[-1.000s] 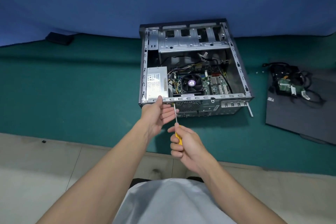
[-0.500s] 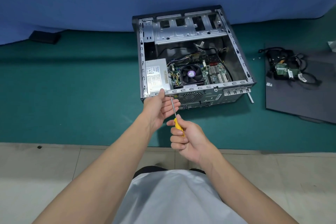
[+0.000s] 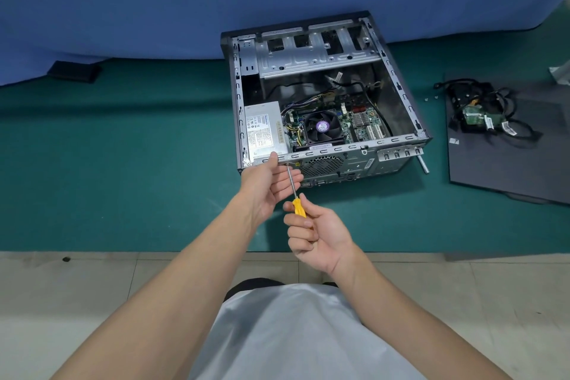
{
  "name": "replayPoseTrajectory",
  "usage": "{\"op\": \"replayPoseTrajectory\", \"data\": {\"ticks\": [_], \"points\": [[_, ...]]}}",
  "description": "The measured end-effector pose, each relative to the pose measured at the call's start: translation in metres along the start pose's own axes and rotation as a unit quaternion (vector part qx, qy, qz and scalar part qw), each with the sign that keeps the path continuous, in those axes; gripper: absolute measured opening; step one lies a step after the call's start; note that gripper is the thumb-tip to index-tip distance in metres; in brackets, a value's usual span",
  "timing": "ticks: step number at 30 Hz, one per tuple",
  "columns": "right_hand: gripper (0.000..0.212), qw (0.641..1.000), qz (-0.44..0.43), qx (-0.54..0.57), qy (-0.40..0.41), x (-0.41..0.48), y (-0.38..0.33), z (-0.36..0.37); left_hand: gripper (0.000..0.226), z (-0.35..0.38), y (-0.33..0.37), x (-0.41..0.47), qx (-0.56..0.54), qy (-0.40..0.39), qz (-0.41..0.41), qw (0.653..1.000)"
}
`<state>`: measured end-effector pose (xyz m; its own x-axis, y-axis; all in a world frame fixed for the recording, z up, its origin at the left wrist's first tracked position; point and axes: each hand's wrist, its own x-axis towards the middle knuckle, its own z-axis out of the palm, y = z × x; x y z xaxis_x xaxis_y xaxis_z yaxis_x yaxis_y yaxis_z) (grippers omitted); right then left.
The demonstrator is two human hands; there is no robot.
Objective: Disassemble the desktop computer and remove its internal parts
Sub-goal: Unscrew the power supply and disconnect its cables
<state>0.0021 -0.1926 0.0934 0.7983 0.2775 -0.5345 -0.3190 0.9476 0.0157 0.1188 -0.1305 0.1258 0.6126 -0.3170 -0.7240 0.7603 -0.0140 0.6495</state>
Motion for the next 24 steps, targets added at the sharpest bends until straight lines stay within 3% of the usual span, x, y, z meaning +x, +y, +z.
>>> {"op": "replayPoseTrajectory", "data": {"ticks": [9, 12, 14, 15, 16, 18, 19, 21, 22, 24], "points": [[0.030, 0.999, -0.009, 0.046, -0.017, 0.006, 0.003, -0.002, 0.037, 0.002, 0.003, -0.005, 0.011, 0.014, -0.008, 1.000], [0.034, 0.999, -0.029, -0.016, 0.039, 0.002, 0.001, 0.006, 0.037, 0.004, 0.003, -0.005, 0.013, 0.019, -0.008, 1.000], [0.039, 0.982, -0.079, -0.108, 0.132, 0.004, 0.005, 0.014, 0.037, 0.004, 0.002, -0.004, 0.013, 0.020, -0.009, 1.000], [0.040, 0.954, -0.119, -0.194, 0.195, 0.007, 0.009, 0.020, 0.037, 0.004, 0.002, -0.004, 0.013, 0.020, -0.011, 1.000], [0.039, 0.902, -0.152, -0.305, 0.264, 0.011, 0.015, 0.027, 0.038, 0.004, 0.002, -0.004, 0.013, 0.019, -0.013, 1.000], [0.035, 0.767, -0.184, -0.487, 0.375, 0.017, 0.026, 0.040, 0.037, 0.004, 0.001, -0.004, 0.007, 0.022, -0.013, 1.000], [0.035, 0.719, -0.186, -0.537, 0.402, 0.019, 0.030, 0.044, 0.034, 0.004, 0.001, -0.004, 0.005, 0.022, -0.012, 1.000], [0.040, 0.682, -0.198, -0.571, 0.412, 0.020, 0.031, 0.044, 0.021, 0.005, 0.001, -0.005, 0.018, 0.021, -0.007, 1.000], [0.041, 0.697, -0.204, -0.562, 0.397, 0.018, 0.029, 0.043, 0.014, 0.005, 0.000, -0.005, 0.029, 0.022, -0.002, 0.999], [0.040, 0.801, -0.209, -0.453, 0.332, 0.011, 0.023, 0.040, 0.013, 0.008, -0.002, -0.006, 0.039, 0.033, 0.010, 0.999]]}}
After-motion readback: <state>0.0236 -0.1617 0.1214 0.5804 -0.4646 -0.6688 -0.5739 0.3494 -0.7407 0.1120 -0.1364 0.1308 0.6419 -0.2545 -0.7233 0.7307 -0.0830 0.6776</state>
